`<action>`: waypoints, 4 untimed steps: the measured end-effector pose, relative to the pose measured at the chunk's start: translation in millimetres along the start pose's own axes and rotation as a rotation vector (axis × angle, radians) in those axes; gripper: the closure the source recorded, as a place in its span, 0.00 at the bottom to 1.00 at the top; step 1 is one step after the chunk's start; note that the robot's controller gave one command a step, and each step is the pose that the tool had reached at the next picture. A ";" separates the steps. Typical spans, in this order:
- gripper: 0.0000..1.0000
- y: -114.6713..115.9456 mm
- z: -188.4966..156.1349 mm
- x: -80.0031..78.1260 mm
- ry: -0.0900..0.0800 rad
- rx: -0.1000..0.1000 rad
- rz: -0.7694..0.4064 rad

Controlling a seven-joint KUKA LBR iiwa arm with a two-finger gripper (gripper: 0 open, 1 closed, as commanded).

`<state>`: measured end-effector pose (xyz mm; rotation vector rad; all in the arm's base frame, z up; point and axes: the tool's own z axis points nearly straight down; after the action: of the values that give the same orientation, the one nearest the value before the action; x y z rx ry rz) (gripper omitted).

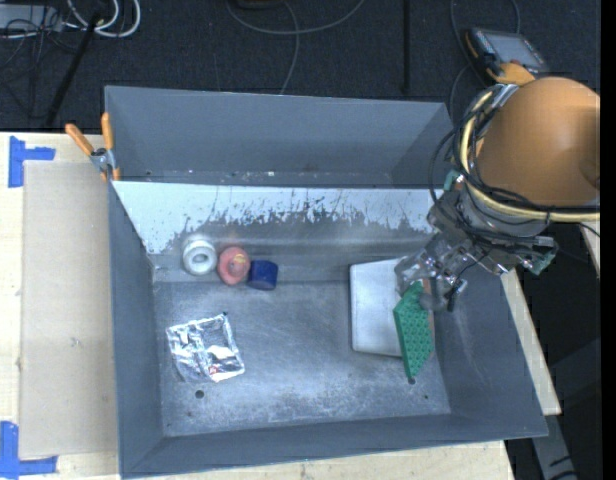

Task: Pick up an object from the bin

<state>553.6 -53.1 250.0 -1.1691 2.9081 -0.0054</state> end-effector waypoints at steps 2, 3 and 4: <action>0.00 67.0 119.3 -58.1 0.009 -0.015 0.001; 0.00 103.8 179.9 -13.9 0.012 -0.011 0.118; 1.00 101.3 174.5 -17.6 0.004 -0.004 0.113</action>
Offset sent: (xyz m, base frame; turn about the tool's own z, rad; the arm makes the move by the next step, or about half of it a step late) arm 0.0000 0.0000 0.0000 0.0000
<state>497.6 32.1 75.0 -1.0053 2.9739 -0.0015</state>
